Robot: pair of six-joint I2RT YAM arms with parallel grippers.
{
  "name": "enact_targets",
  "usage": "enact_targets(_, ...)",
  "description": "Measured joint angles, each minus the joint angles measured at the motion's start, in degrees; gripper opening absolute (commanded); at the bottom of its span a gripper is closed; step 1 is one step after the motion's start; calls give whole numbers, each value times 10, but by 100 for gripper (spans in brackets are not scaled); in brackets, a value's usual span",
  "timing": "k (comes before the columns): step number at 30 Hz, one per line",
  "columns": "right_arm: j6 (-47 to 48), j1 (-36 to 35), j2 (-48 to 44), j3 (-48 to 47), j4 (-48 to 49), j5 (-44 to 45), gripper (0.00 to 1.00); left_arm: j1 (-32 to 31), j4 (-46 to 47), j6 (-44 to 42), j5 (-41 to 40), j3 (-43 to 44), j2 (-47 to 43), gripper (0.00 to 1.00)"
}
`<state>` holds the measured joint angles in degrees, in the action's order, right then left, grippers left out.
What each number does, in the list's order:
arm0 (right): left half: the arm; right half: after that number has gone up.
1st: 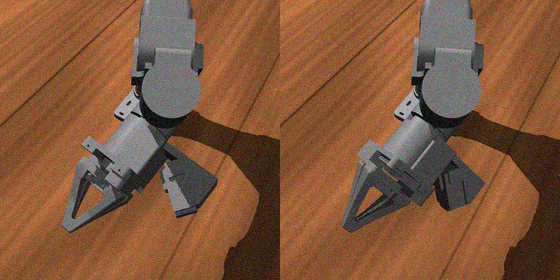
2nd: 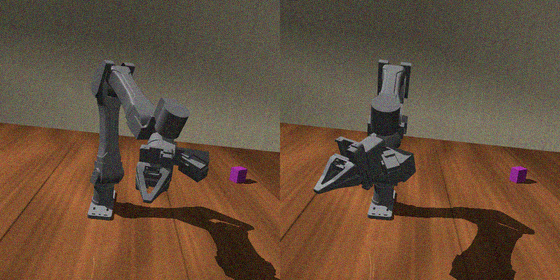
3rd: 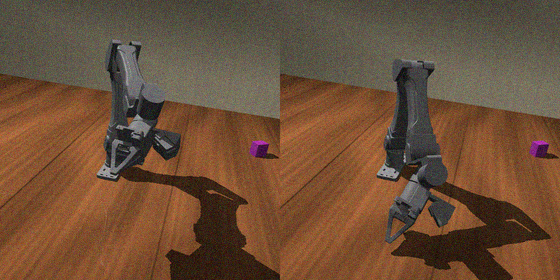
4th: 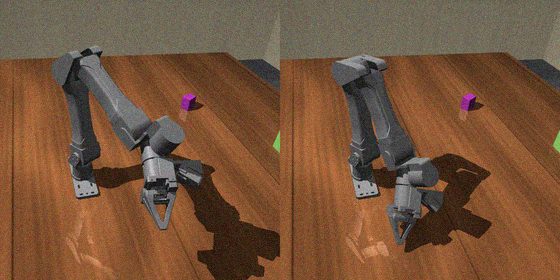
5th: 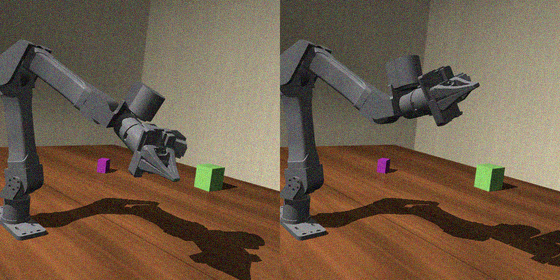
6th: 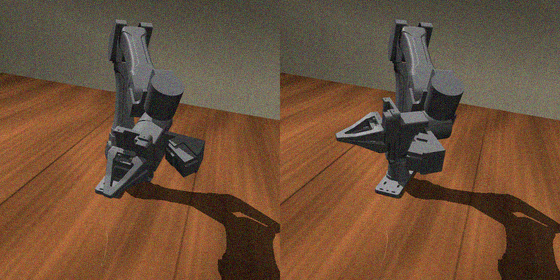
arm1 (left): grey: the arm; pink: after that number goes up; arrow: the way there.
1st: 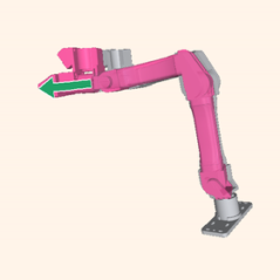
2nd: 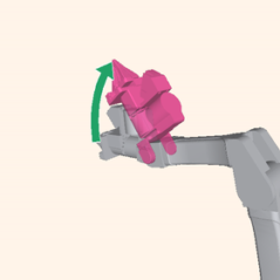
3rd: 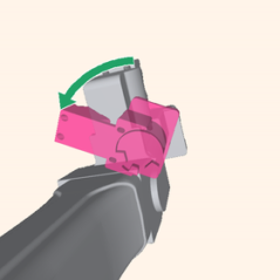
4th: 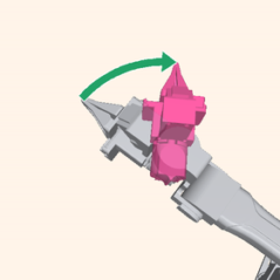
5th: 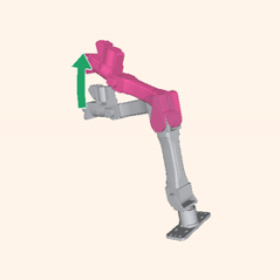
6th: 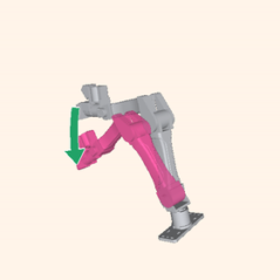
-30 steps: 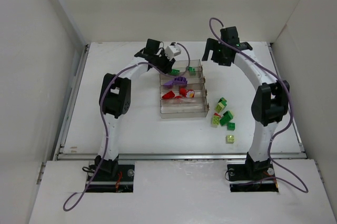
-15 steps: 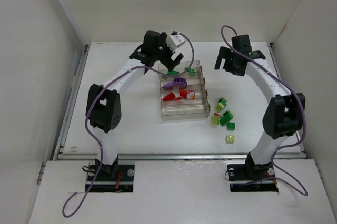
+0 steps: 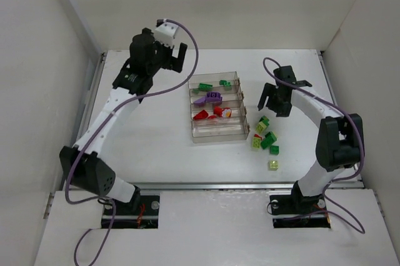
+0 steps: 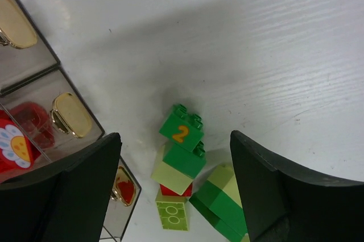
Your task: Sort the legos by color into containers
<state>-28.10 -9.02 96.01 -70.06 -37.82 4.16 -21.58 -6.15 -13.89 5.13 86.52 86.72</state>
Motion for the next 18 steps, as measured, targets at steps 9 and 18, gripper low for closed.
enact_targets(9, 28, 0, 34, 9, 23, -40, 84, 6, -14, 37, -69, -156, -163, 100)
enact_targets(18, 21, -2, 60, 9, 24, -45, 84, -4, 0, 39, -81, -249, -206, 100)
